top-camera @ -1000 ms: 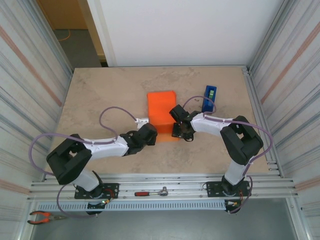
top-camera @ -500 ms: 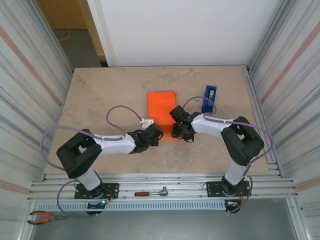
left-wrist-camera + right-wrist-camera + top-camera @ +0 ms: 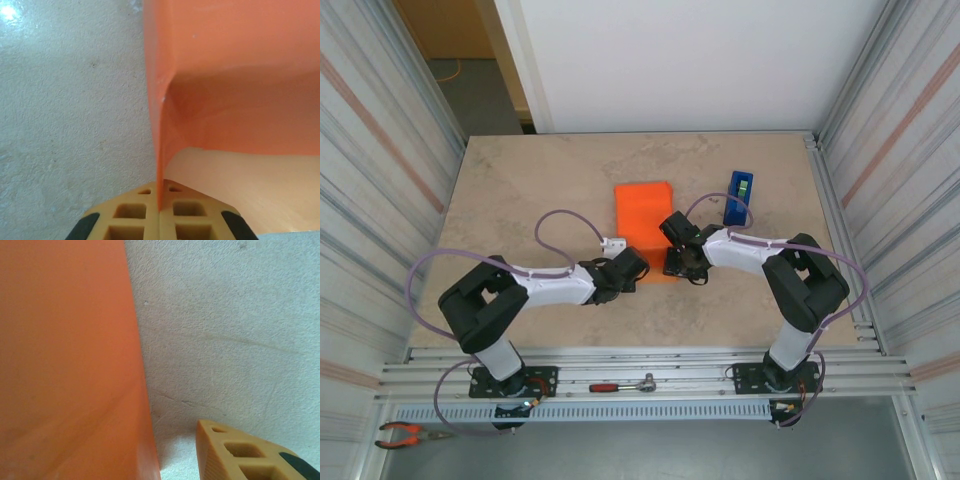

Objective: Wrap the gift box in paper
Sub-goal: Fold the third fold of the wrapping paper on the gift box.

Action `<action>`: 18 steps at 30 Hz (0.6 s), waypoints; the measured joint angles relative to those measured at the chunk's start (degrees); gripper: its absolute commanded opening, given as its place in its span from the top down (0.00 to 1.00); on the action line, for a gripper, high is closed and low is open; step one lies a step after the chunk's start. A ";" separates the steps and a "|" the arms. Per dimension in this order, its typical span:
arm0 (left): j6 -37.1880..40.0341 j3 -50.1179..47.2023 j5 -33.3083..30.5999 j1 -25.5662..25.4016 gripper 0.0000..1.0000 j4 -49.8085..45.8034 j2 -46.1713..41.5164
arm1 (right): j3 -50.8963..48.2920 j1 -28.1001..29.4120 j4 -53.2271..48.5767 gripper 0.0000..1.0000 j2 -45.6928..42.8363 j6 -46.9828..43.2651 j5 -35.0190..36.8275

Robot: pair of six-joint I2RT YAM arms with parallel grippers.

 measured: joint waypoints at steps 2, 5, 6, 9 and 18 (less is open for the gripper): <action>-0.48 0.35 -0.02 0.00 0.91 -0.76 0.22 | 0.00 0.00 0.00 0.58 0.02 0.00 0.00; -0.50 0.68 -0.02 -0.09 1.00 -1.09 0.83 | 0.00 0.00 0.00 0.58 0.02 0.00 0.02; -0.46 0.70 0.00 -0.11 1.00 -1.11 0.83 | 0.00 0.00 0.00 0.58 0.00 0.00 0.00; -0.31 0.74 -0.02 -0.22 0.83 -1.14 0.83 | 0.00 0.00 0.00 0.58 0.00 0.00 0.00; 0.66 1.09 -0.04 -0.33 0.62 -1.49 0.85 | 0.00 0.00 -0.02 0.58 0.00 0.00 0.02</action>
